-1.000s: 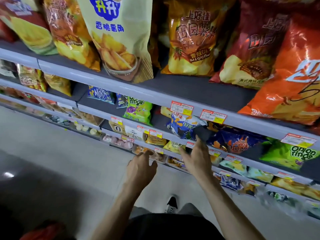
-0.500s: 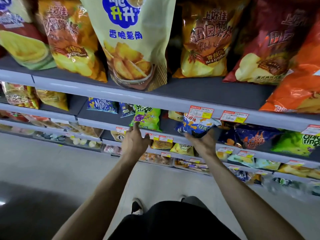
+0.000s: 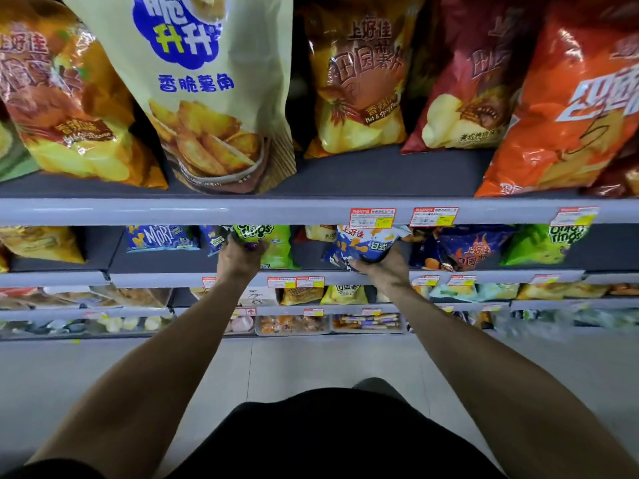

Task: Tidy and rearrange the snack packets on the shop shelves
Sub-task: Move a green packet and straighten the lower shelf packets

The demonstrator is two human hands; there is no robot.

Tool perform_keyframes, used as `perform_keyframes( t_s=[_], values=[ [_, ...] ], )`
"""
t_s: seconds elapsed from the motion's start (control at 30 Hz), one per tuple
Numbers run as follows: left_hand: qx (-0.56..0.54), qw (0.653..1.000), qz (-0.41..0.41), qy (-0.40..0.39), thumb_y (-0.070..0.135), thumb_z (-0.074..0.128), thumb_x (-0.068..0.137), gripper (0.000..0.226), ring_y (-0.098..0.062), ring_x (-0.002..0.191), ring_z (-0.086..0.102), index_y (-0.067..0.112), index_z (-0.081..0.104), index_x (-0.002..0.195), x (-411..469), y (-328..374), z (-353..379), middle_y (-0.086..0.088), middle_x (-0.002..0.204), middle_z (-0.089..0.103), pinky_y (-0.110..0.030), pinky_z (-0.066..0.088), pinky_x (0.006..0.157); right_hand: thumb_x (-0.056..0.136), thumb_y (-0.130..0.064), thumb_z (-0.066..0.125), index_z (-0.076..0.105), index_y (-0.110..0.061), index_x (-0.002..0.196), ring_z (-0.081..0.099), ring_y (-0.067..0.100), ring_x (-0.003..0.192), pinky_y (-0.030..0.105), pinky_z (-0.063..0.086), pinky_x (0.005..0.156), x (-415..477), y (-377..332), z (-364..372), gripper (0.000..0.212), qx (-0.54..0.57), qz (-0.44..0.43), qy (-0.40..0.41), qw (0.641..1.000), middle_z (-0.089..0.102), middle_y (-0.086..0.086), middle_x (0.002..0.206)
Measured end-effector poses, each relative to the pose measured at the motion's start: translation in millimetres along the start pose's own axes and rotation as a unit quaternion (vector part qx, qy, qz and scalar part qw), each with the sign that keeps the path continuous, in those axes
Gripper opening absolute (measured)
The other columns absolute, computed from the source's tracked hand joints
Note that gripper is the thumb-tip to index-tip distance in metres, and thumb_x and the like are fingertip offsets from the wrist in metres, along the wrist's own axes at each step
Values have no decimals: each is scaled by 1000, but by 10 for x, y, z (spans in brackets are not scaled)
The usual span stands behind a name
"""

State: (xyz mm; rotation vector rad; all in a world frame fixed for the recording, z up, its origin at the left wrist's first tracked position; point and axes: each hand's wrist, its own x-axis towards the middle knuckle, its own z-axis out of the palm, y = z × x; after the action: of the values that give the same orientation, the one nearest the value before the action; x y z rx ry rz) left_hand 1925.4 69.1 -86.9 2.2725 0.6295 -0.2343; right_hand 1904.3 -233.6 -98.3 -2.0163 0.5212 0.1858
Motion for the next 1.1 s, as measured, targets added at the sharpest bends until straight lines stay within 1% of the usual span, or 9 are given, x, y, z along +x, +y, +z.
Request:
perform_keyframes(
  t_s=[0.17,0.3,0.43,0.5,0.6,0.67,0.77,0.93,1.1],
  values=[
    [5,1000,-4,-6,51,76,91,58,-46,115,61,6,54,119,-10,22,25,-27,124,66,-42,42,83,69,-25,98,74,-12,118,72,20,108,37,57,100,90,5,-23,56,29,40,-33,998,77,2,116],
    [5,1000,17,19,47,79,91,47,-47,108,63,9,54,103,-112,26,1,-28,114,68,-40,40,77,69,-14,96,76,-10,116,73,23,106,40,58,98,100,24,-36,51,59,53,-43,996,77,6,115],
    [-22,997,43,55,37,82,90,44,-47,108,64,7,63,116,-276,-72,-63,-24,113,74,-39,40,73,73,-8,93,74,-7,120,71,19,103,27,55,83,-17,-6,-22,51,78,9,-30,996,75,3,113],
    [-54,995,50,73,34,83,88,39,-42,103,67,11,65,114,-374,-205,-127,-16,109,76,-36,40,72,74,-6,92,72,-6,122,70,15,104,15,56,77,-74,5,49,52,82,-27,-29,996,74,1,112],
    [-94,990,28,104,35,83,88,38,-37,100,67,13,66,114,-563,-412,-253,-12,106,77,-36,41,73,74,-3,91,71,-5,120,71,-1,92,6,53,75,-142,-41,222,50,94,-47,-31,994,75,0,113],
    [-113,986,13,122,33,83,88,38,-35,97,65,10,66,115,-691,-556,-329,-12,105,77,-35,38,73,73,-8,93,70,-14,115,69,-10,89,13,56,82,-171,-105,380,48,91,-57,-50,993,76,-5,110],
    [-131,982,4,135,32,84,86,37,-26,90,64,12,67,112,-854,-804,-433,-5,101,76,-33,37,72,71,-21,94,61,-22,120,71,9,104,30,54,93,-219,-262,658,60,81,-70,-70,992,76,-9,112],
    [-133,980,2,148,42,82,80,43,-26,90,67,17,68,111,-1035,-1153,-574,3,94,74,-34,42,72,75,-29,92,57,-22,110,71,20,98,32,52,87,-225,-548,1163,50,76,-64,-89,991,75,-4,103],
    [-132,979,-13,155,31,85,86,34,-25,91,67,18,69,112,-1168,-1386,-671,6,92,73,-33,41,69,81,-32,88,52,-17,120,61,16,95,26,46,84,-233,-731,1460,55,46,-72,-71,994,67,-5,106]
  ],
)
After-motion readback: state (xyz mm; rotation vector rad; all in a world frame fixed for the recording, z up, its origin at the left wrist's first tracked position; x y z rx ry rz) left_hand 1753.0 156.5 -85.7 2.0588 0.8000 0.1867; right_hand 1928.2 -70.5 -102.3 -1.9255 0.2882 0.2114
